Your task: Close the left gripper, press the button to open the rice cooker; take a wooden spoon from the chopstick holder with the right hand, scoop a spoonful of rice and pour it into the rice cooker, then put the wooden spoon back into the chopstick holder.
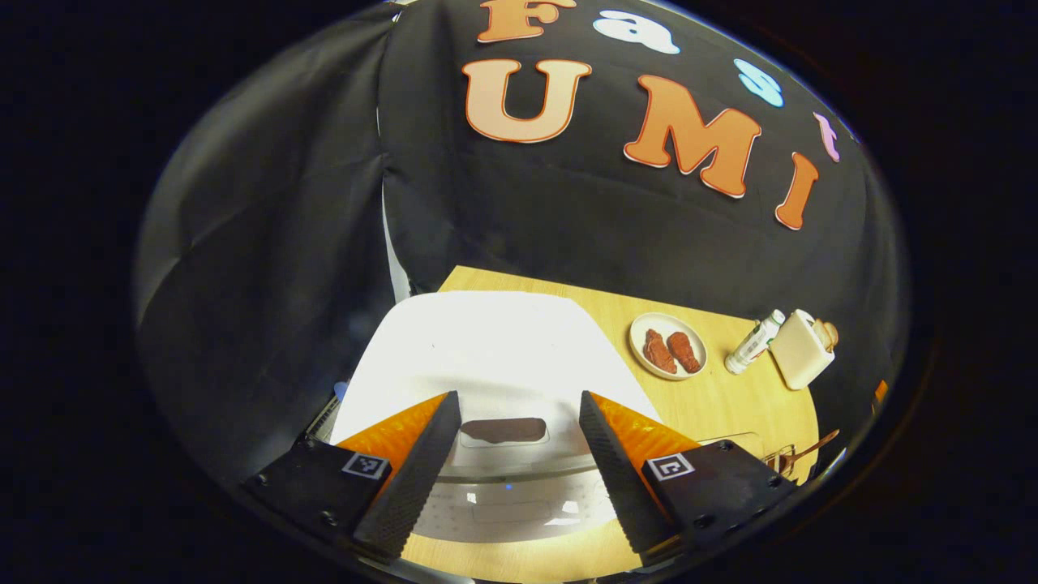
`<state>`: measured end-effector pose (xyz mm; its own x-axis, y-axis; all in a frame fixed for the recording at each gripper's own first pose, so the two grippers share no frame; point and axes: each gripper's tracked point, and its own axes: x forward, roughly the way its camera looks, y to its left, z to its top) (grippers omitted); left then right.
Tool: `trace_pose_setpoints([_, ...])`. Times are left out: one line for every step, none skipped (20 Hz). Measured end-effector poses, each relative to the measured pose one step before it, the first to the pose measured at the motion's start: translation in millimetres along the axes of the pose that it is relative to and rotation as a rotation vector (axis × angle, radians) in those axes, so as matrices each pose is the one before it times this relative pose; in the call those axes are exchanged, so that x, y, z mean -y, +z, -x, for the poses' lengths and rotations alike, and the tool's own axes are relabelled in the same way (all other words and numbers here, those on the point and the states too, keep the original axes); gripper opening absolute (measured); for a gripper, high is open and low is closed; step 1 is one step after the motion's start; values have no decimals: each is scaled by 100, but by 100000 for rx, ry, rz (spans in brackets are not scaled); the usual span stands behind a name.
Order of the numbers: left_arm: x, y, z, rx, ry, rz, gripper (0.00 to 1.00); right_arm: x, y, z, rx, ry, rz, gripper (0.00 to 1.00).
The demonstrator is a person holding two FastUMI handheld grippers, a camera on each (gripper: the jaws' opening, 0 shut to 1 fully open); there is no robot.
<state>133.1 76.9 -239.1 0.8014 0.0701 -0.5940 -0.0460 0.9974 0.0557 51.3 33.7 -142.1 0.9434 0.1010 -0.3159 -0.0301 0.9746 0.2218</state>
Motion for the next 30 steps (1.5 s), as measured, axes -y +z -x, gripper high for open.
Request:
trace_pose_setpoints([-15, -415, -208, -89, 462, -442, 100, -20, -201, 58, -216, 26, 567, 95])
trace_pose_setpoints([11, -221, -14, -95, 266, -370, 99, -25, -98, 18, -500, 76, -41, 94])
trace_pose_setpoints([-131, -323, -182, -208, 177, -463, 100, -159, 269, -149, 32, 202, -413, 94])
trace_pose_setpoints([-128, -236, -125, -674, 466, -315, 99, -6, 113, 50, 230, 46, -224, 94])
trace_pose_setpoints([-103, -535, -402, -1632, 19, -22, 99, -53, 40, 64, 61, 11, -43, 94])
trace_pose_setpoints([-81, -817, -407, -2356, 281, 209, 98, 155, 18, 161, -161, -47, -27, 94])
trace_pose_setpoints([-95, -632, -183, -1748, 573, -825, 99, -26, 2, 122, -245, 85, -274, 94])
trace_pose_setpoints([199, 132, -171, 2035, 332, -3160, 99, -96, 60, 94, -270, 475, -600, 94])
trace_pose_setpoints([64, -454, -62, -1045, 414, -5023, 99, -118, -9, 84, -214, 356, -621, 94])
trace_pose_setpoints([-55, 143, -35, 1286, 221, -2724, 99, 10, 4, -28, 5, -86, -166, 94])
trace_pose_setpoints([173, 142, -73, 359, -87, 1819, 99, 83, -128, 29, -288, -195, 609, 94])
trace_pose_setpoints([22, 118, 146, 1266, 254, 2568, 100, 30, -66, -31, -260, -551, 888, 94])
trace_pose_setpoints([-126, -153, -73, 1323, 93, 56, 100, 9, -12, 135, 69, -150, 758, 94])
trace_pose_setpoints([13, -34, -33, 1079, 24, -1703, 100, -224, -9, 90, 40, 78, 530, 95])
trace_pose_setpoints([56, 132, -21, 1014, -73, -1314, 100, -239, -84, -21, -217, -59, 296, 94])
trace_pose_setpoints([16, 160, -102, 129, -337, -103, 100, -273, -100, -18, -363, 250, 128, 94])
trace_pose_setpoints([-57, 188, 141, 334, -233, 1084, 100, -263, -156, -58, -88, 87, -36, 94])
trace_pose_setpoints([60, 73, 52, 532, 53, 971, 100, -437, 20, -87, 134, 539, 299, 94])
trace_pose_setpoints([-143, 52, 66, 1254, 429, -260, 100, -470, -75, -122, -123, 279, 578, 95])
trace_pose_setpoints([-47, 57, 4, 434, 552, -411, 100, -452, 83, -62, 36, 498, 721, 95])
trace_pose_setpoints([90, -34, 288, 37, -63, 608, 100, -481, 85, -51, 225, 685, 686, 95])
trace_pose_setpoints([129, 200, 203, 409, -918, 1605, 100, -463, 298, -104, 244, 601, 525, 94])
trace_pose_setpoints([10, 694, 531, 1302, -911, 2139, 100, -474, 347, -160, 593, 272, 294, 95])
trace_pose_setpoints([-42, 1013, 508, 2114, -740, 2044, 100, -390, 544, -120, 878, 403, 66, 95])
trace_pose_setpoints([-120, 1294, 591, 2877, -715, 2305, 100, -542, 600, 179, 1130, 742, -113, 94])
trace_pose_setpoints([203, 1649, 767, 3401, -1433, 2191, 100, -561, 672, 47, 1330, 849, 76, 94])
trace_pose_setpoints([158, 1965, 884, 4017, -1068, 1384, 100, -572, 601, -62, 1192, 717, 701, 94])
trace_pose_setpoints([116, 1815, 740, 3897, -1185, 242, 100, -342, 557, -158, 988, 256, 1180, 94])
trace_pose_setpoints([256, 1693, 933, 3787, -1339, -647, 100, -236, 558, -16, 1056, -55, 1326, 94])
trace_pose_setpoints([224, 1784, 877, 3490, -914, -1659, 100, -333, 682, -156, 1364, -212, 1354, 94])
